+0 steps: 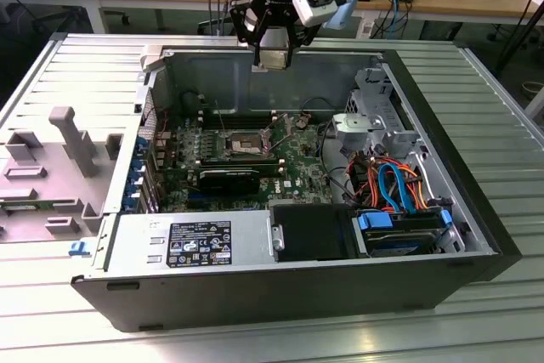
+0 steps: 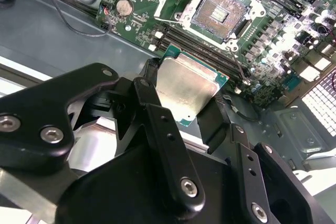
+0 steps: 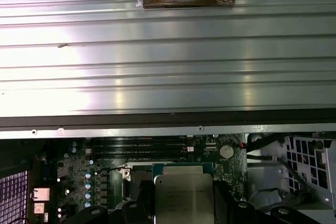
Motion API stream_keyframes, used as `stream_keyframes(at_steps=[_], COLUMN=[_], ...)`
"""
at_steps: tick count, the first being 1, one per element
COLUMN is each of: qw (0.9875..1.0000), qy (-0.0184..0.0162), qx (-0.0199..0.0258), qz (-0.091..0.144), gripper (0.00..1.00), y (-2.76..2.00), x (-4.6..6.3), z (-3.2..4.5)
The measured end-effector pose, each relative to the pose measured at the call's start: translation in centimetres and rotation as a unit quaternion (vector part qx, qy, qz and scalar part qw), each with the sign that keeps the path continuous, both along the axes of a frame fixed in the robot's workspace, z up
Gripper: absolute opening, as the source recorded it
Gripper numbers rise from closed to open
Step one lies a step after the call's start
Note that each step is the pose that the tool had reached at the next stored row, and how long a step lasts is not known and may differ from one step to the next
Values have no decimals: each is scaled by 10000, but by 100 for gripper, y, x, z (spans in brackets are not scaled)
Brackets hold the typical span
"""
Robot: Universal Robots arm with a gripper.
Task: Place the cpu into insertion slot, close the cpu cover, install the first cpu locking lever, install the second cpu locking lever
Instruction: 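Place the cpu into insertion slot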
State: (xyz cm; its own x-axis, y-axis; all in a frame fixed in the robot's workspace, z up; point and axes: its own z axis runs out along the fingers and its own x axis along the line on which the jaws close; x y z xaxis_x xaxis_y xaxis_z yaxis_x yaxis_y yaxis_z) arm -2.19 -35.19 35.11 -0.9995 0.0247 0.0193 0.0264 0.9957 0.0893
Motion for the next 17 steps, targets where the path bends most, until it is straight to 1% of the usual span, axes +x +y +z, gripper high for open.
stream_keyframes(at_steps=[17], qw=[10000], qy=[0], qx=[0], qz=[0], gripper=[55], y=[-20], x=[0], z=[-32])
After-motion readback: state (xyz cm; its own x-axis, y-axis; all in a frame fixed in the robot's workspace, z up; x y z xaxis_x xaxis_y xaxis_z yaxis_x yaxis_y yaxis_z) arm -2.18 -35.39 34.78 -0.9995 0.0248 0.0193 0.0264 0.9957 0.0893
